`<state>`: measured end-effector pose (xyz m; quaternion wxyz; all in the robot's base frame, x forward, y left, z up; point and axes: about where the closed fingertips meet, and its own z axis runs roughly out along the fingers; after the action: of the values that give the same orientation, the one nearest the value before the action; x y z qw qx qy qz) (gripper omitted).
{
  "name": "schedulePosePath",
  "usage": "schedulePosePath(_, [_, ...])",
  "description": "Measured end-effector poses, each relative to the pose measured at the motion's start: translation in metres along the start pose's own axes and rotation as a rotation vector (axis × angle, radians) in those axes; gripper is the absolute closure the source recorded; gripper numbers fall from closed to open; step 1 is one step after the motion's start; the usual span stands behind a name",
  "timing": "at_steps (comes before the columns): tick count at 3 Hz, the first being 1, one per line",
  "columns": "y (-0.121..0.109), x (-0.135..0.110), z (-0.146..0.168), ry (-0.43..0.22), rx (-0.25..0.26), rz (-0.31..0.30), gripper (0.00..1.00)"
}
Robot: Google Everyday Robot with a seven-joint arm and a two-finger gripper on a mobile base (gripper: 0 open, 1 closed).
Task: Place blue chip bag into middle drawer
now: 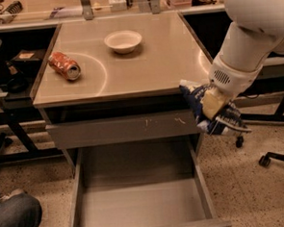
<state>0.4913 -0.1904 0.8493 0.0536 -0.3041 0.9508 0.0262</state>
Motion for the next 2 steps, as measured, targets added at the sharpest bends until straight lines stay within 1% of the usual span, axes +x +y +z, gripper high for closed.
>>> schedulePosePath(1, [0.0696, 0.0299, 0.0436, 0.091, -0.149, -0.066, 1.0])
schedulePosePath(2, [0.0687, 0.0293, 0.0428, 0.089, -0.147, -0.065, 1.0])
